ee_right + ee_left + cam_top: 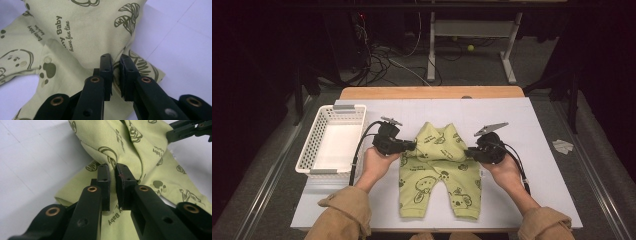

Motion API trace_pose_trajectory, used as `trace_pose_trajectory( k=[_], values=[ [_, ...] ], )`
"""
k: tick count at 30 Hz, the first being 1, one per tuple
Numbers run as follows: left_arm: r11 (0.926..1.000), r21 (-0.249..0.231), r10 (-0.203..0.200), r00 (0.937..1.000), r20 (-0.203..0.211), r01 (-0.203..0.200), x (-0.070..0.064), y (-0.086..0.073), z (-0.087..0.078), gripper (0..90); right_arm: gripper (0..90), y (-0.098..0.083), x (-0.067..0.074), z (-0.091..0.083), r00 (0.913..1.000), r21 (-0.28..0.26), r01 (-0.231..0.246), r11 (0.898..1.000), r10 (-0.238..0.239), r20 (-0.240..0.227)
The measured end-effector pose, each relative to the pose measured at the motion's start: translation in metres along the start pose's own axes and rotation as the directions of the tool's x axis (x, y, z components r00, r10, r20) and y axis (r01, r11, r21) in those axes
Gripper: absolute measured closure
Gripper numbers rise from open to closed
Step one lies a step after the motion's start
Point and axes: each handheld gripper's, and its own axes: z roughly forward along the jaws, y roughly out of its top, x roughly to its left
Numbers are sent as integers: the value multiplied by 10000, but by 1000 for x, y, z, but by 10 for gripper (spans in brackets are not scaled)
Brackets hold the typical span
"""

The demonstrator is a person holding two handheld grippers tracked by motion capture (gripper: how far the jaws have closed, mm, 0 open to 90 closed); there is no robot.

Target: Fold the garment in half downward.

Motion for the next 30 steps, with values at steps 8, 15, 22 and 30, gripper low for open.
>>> trace_pose_trajectory(
  k=[8,15,22,30],
  values=[
    [9990,450,-69,9999,-115,74,2,-16,8,785,829,-13,11,2,9997,176,134,9998,-130,-218],
    [9974,703,-132,9995,-300,153,3,-24,16,742,815,-22,14,12,9993,590,78,9982,-56,-366],
    [9982,498,-292,9980,-559,320,6,-18,13,583,726,-15,8,9,9994,724,-68,9973,92,-321],
    [9992,223,-308,9961,-822,327,5,10,9,527,688,9,0,-5,9994,178,-351,9992,351,21]
  ],
)
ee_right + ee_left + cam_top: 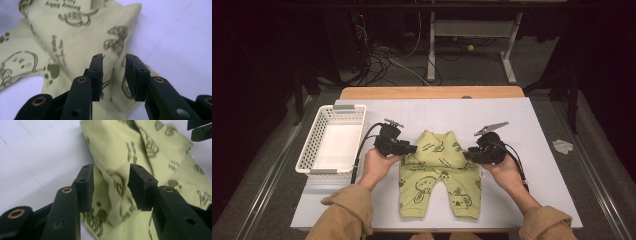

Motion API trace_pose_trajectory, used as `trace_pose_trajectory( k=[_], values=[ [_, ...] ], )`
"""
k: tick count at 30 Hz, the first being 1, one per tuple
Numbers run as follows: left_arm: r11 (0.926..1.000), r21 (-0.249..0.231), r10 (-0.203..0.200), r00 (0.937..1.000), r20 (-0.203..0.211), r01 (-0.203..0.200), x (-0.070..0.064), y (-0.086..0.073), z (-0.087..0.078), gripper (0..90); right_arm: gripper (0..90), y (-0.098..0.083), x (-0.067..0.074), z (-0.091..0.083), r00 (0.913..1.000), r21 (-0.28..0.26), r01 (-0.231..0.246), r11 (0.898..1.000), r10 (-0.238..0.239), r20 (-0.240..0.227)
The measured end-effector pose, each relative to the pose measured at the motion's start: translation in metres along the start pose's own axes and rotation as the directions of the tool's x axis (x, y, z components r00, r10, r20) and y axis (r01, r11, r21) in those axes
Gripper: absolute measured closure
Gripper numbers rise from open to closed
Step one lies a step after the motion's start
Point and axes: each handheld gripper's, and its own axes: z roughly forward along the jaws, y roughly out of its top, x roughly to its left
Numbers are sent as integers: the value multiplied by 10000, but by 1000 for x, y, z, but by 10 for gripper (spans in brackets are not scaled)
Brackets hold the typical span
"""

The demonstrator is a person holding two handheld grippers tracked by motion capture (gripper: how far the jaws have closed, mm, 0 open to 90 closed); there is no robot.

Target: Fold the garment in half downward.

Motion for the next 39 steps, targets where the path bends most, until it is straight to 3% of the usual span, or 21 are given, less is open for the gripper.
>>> trace_pose_trajectory(
  k=[6,13,18,21,27,30,39],
  values=[
    [9986,217,-485,9988,-98,487,8,18,15,527,687,16,-9,18,9985,304,-518,9982,512,204],
    [9936,698,-866,9957,-323,886,18,25,36,527,662,23,-18,48,9928,674,-1197,9905,1192,110],
    [9892,849,-1178,9928,-211,1192,23,24,46,528,664,22,-17,57,9931,987,-1161,9883,1140,264],
    [9899,871,-1112,9937,-159,1122,21,23,48,553,685,21,-18,60,9940,1093,-1092,9880,1080,168],
    [9906,945,-1026,9940,370,987,21,24,49,731,865,23,-13,61,9982,1122,-593,9919,581,139],
    [9919,897,-943,9947,408,904,20,24,47,801,886,22,-14,60,9988,1065,-469,9932,452,179],
    [9977,145,-672,9940,859,662,13,26,24,820,891,24,-10,42,9998,464,-144,9988,135,177]
  ],
)
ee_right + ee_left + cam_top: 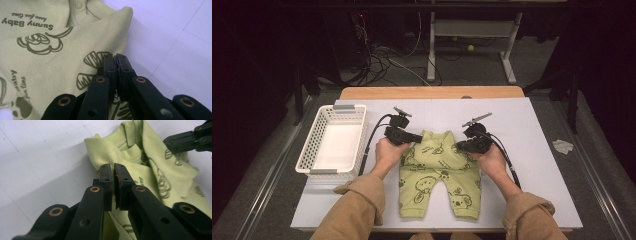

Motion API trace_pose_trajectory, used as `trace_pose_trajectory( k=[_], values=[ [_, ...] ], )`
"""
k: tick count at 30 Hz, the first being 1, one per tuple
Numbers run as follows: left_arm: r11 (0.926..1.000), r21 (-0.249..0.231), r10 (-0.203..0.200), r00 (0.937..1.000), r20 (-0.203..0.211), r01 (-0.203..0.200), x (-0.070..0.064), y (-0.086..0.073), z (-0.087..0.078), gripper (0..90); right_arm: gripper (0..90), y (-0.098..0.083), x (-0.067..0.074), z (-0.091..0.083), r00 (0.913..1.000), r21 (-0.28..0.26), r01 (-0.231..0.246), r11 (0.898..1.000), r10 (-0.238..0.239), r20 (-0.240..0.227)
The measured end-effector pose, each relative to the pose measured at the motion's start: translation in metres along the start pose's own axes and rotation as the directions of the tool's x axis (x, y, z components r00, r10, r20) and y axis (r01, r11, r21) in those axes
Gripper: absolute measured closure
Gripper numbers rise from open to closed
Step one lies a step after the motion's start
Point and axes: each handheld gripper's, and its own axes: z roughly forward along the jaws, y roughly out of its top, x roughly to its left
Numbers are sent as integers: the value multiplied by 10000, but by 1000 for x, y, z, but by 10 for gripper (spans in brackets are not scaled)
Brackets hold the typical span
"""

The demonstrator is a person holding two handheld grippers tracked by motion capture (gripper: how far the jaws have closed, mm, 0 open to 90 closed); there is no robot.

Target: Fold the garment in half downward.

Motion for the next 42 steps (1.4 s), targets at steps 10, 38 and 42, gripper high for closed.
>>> trace_pose_trajectory(
  k=[10,38,42],
  values=[
    [9948,-351,960,9953,145,-955,-29,-6,-24,818,891,-5,14,-23,9992,-581,349,9977,-361,-193],
    [9919,-624,1144,9920,539,-1110,-32,-14,-28,820,896,-3,16,-10,9987,-239,330,9992,-339,-386],
    [9907,-645,1237,9907,566,-1200,-35,-14,-30,820,900,-2,18,-10,9982,-90,419,9991,-423,-419]
  ],
)
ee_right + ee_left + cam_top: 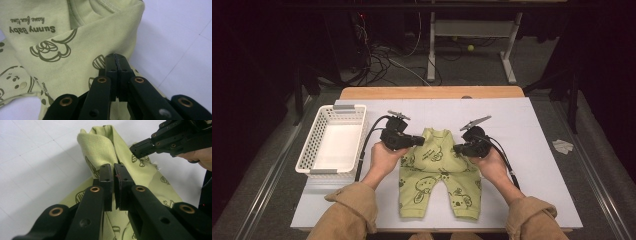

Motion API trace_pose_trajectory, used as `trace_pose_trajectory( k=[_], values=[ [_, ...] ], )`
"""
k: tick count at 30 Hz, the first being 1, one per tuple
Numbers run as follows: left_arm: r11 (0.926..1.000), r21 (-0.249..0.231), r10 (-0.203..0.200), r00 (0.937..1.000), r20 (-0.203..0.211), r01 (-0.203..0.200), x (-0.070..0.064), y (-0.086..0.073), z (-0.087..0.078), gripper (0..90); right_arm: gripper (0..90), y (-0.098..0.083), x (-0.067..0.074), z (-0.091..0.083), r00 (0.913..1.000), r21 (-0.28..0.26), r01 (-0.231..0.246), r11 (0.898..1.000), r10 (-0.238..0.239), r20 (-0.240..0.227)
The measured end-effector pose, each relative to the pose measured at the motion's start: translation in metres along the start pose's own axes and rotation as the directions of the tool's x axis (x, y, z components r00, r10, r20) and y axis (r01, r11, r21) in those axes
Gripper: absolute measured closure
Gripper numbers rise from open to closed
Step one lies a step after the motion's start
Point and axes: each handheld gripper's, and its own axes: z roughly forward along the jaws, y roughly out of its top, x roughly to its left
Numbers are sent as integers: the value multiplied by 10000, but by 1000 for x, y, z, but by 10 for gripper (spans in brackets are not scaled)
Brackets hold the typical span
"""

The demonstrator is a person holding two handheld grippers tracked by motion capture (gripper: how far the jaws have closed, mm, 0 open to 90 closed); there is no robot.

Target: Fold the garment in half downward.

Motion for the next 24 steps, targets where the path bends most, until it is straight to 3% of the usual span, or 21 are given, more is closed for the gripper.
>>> trace_pose_trajectory(
  k=[4,9,16,21,24],
  values=[
    [10000,-14,66,10000,10,-66,-1,0,0,820,746,1,-6,3,9990,83,-368,9993,365,260],
    [9993,-63,356,9993,81,-355,-9,0,-4,820,680,2,-11,9,9972,286,-739,9969,741,-82],
    [9991,-45,418,9991,36,-418,-11,-1,-5,820,900,2,0,16,9997,721,-209,9972,216,-83],
    [9990,-83,437,9990,60,-437,-10,-2,-6,820,900,2,0,13,10000,784,-73,9969,69,55],
    [9992,-127,378,9993,62,-377,-8,-3,-6,820,894,1,-3,12,9995,754,-310,9967,306,59]
  ],
)
